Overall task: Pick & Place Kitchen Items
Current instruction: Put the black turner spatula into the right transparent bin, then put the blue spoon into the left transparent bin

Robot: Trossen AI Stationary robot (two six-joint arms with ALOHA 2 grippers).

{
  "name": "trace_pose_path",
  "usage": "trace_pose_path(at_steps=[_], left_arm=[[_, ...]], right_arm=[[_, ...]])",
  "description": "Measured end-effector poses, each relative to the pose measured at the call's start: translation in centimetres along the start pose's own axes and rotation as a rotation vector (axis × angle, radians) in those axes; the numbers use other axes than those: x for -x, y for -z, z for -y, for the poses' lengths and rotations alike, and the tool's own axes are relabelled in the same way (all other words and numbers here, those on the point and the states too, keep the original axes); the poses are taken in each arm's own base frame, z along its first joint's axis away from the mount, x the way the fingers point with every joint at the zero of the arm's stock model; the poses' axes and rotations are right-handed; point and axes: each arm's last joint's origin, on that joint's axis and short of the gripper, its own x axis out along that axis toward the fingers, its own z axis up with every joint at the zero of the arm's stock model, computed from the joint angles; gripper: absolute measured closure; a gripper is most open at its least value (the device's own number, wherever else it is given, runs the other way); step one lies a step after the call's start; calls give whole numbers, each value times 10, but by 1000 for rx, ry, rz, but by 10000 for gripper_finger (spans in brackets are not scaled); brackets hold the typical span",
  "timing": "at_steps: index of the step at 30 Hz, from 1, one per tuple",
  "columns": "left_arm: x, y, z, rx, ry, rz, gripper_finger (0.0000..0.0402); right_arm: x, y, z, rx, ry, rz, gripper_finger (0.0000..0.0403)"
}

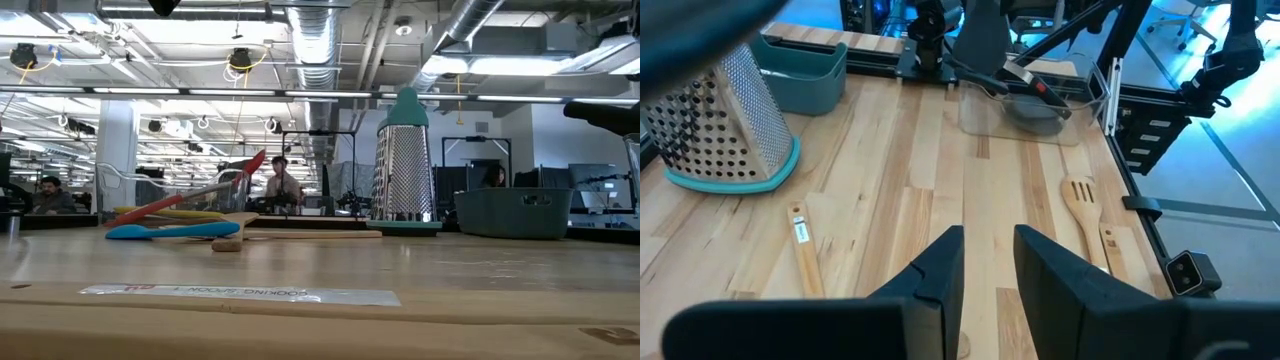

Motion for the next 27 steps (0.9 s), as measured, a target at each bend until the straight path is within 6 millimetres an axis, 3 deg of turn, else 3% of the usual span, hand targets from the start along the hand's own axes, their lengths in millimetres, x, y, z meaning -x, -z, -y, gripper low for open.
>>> trace_pose_path(at_steps=[10, 17, 23, 27], left_arm=[[0, 0, 0, 0, 1, 0, 325], [0, 0, 0, 0, 4, -1, 325], [0, 0, 0, 0, 4, -1, 325], [0, 0, 0, 0, 5, -2, 325]], right_arm=[[22, -26, 36, -78, -178, -24, 246], [32, -46, 44, -97, -418, 365, 268], [45, -51, 24, 21, -545, 834, 285], [53, -46, -2, 182, -499, 978, 297]])
